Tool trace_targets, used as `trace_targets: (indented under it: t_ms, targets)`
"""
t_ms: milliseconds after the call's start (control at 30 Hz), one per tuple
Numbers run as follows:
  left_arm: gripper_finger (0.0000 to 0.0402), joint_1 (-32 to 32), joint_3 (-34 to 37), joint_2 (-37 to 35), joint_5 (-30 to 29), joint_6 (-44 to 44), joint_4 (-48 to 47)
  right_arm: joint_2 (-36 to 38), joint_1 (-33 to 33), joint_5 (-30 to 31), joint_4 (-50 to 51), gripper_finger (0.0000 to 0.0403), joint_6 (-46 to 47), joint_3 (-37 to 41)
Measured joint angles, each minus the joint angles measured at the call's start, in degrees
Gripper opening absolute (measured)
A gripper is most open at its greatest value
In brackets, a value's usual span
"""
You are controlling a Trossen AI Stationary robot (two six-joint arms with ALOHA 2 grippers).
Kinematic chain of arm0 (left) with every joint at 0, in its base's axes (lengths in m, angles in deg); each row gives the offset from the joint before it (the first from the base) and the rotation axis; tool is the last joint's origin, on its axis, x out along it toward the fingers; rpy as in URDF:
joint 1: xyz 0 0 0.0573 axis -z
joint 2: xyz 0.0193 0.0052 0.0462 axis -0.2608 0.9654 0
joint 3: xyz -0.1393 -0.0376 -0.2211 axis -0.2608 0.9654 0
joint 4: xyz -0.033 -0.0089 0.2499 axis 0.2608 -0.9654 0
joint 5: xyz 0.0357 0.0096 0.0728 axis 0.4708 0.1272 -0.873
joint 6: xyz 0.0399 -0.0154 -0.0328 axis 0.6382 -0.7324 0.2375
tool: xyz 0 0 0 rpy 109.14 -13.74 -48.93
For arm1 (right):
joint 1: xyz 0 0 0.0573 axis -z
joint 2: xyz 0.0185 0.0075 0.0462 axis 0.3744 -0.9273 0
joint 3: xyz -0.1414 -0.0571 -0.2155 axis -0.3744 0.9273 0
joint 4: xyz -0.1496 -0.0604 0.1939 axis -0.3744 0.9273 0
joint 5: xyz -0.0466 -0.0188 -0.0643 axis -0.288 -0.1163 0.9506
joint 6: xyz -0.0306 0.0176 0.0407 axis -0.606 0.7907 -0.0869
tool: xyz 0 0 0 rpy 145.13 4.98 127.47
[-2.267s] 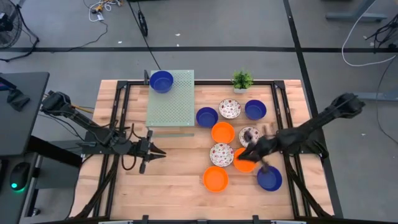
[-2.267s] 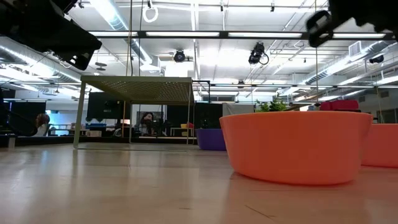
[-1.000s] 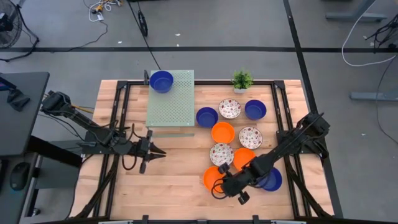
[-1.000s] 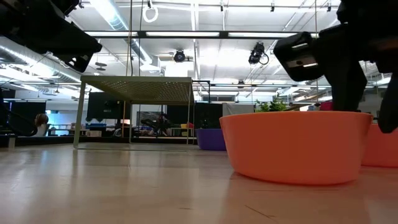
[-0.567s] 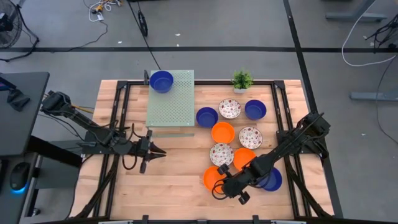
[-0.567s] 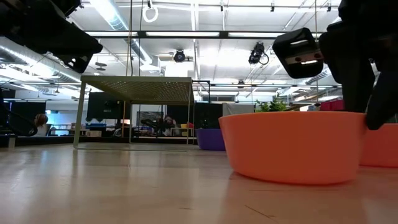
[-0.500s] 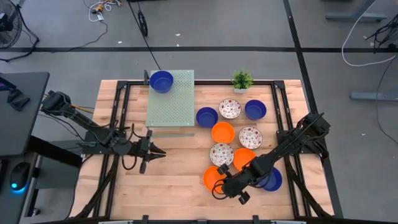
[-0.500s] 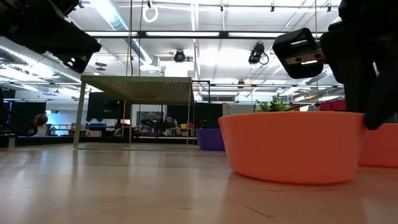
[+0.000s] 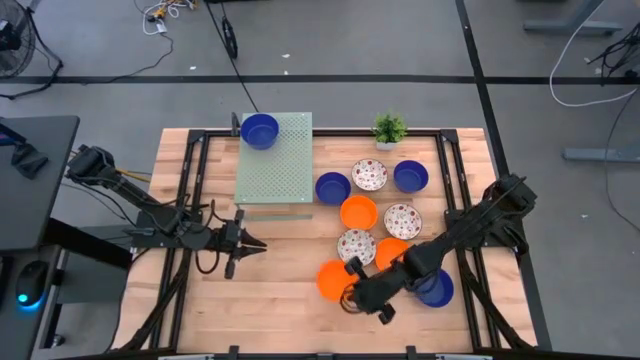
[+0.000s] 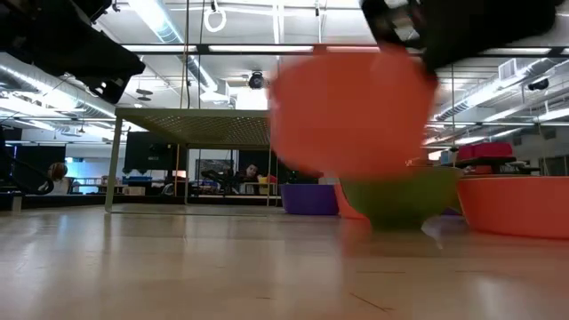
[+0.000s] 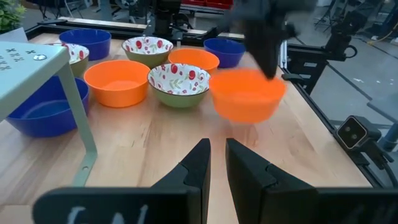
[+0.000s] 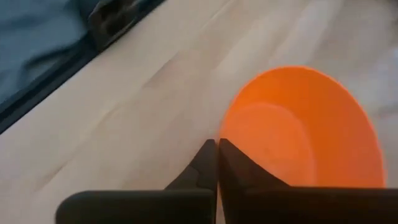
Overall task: Pick & Place Mini bowls
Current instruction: Put the left bottom orange bowl on the shelf
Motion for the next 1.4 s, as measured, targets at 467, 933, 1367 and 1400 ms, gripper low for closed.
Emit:
trace_targets:
  t_ms: [467,933,1367,1400]
  targets:
    - [0.0053,0.0,0.0,0.0,0.2,-1.59,0.05,1.61,30.39,-0.3,12.26,0.0,-18.31,-23.98]
    - [0.0053,-0.03,-0.04,-0.02,-3.24,0.55,0.48,-8.94,51.14,-16.48,13.98,0.0,-17.4,-35.16]
    - [0.0053,-0.07,-0.04,-0.02,-3.28,1.49,0.44,-17.82,54.38,-16.27,20.37,0.0003,-17.16,-42.88]
    - [0.0053,-0.07,-0.04,-0.02,-3.26,1.49,0.44,-17.84,54.46,-16.32,20.42,0.0006,-17.16,-42.88]
